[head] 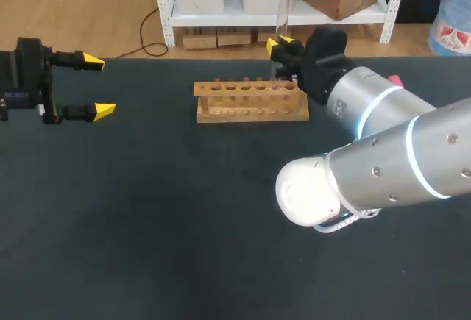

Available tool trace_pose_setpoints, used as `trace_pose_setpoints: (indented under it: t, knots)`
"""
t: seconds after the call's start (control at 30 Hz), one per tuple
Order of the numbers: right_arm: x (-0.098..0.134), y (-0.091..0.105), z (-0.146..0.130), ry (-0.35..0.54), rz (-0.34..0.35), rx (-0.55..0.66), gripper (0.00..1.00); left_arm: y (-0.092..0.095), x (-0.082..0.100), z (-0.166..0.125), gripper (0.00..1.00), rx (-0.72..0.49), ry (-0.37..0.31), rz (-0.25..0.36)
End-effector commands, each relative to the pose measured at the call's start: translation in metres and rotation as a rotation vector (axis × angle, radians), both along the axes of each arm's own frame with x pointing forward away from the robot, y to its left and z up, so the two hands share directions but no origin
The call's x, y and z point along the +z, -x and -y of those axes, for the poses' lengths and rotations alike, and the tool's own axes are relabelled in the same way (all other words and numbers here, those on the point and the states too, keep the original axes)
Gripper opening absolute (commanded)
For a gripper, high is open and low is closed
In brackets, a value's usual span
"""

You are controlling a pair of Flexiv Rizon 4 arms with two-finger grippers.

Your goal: Grasp the test tube, adjust it, and insert it.

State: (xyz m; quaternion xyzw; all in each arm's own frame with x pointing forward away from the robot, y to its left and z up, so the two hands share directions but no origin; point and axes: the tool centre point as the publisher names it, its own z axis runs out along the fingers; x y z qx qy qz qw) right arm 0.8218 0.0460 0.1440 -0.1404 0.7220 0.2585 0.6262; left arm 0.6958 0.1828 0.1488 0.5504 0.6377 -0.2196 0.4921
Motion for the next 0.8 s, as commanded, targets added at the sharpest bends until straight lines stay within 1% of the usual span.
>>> trace_pose_setpoints:
  t: [0.03, 0.43, 0.8]
  knots:
    - [-0.0025, -0.0037, -0.0001, 0.002, 0.000, -0.001, 0.00, 0.0005, -0.0015, -0.0006, 1.00, 0.001, 0.004, 0.006]
    - [-0.0032, -0.0116, -0.0021, -0.002, 0.008, -0.005, 0.00, 0.0005, -0.0015, -0.0006, 1.00, 0.001, 0.004, 0.006]
    - [-0.0085, -0.0073, 0.0027, 0.002, -0.002, -0.007, 0.00, 0.0005, -0.0015, -0.0006, 1.00, 0.001, 0.004, 0.006]
